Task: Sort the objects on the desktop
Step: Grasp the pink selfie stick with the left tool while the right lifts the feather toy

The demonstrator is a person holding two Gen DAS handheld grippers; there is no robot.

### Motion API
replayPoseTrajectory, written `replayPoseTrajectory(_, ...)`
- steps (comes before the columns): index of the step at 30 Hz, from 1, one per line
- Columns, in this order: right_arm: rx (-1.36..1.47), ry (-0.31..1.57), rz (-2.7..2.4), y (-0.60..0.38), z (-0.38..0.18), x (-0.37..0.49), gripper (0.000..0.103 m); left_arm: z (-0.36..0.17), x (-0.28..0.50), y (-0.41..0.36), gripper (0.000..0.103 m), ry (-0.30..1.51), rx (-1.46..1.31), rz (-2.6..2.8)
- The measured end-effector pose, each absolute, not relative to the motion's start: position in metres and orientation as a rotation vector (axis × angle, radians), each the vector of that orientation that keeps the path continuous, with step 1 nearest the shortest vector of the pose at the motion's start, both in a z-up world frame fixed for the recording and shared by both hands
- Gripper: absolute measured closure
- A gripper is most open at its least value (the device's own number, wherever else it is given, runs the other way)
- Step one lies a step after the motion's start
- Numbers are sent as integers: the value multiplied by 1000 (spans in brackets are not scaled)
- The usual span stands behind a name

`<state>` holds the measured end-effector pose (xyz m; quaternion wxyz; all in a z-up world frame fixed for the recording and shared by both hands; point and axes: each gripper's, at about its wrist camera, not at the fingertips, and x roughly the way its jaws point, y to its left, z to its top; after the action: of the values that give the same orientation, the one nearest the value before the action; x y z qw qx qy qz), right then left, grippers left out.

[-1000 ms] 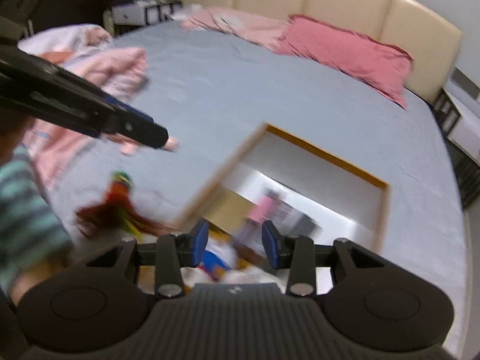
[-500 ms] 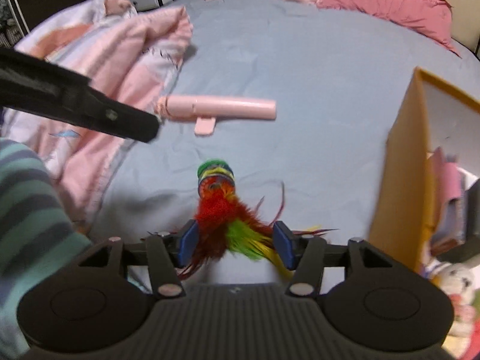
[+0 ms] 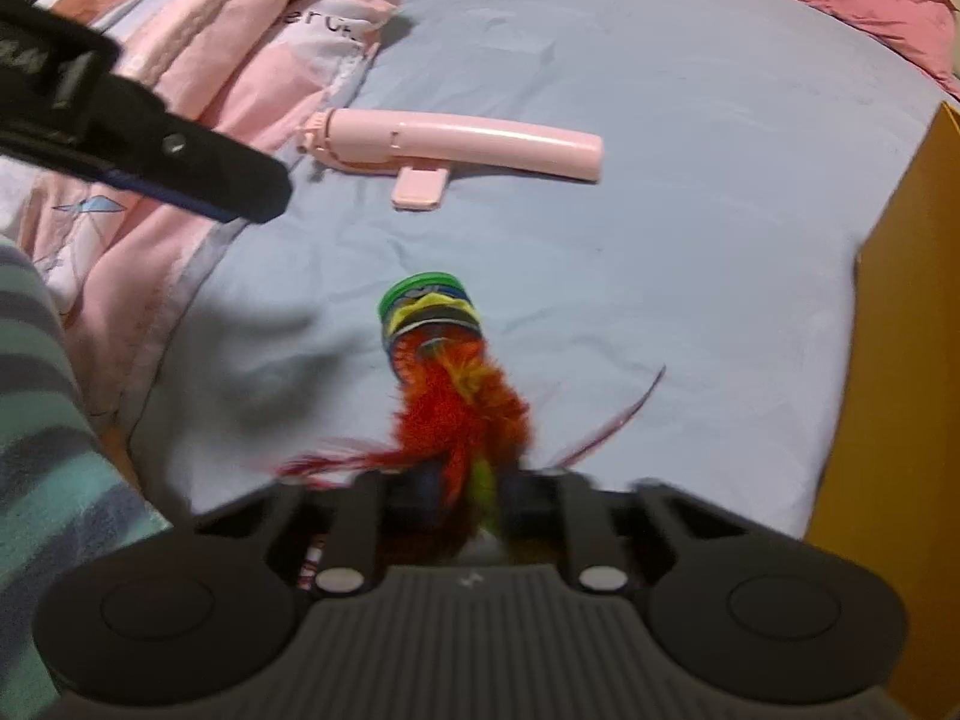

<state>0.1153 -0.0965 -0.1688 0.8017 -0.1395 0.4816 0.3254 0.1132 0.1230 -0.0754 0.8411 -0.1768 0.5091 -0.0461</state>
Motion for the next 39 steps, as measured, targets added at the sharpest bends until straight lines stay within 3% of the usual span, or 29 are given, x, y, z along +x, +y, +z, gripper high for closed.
replayPoseTrajectory(6,-225,976,727,-105,-138,123,99,-67,142,126,68,1092,-213,-112)
replayPoseTrajectory(9,-214,927,706,-110,-115,131,100,-69,164,122,52,1107,-76,-134)
replayPoseTrajectory(16,-186,885,654,-125,-91,153,100,-88,201,115,51,1105,162,-216)
replayPoseTrajectory(27,-103,925,647,-140,-100,176,100,-133,229,107,51,1148,340,-301)
replayPoseTrajectory(34,-97,926,654,-140,-100,179,100,-143,228,92,56,1107,422,-307)
replayPoseTrajectory(39,-97,921,651,-141,-95,177,100,-136,223,89,72,1103,420,-291)
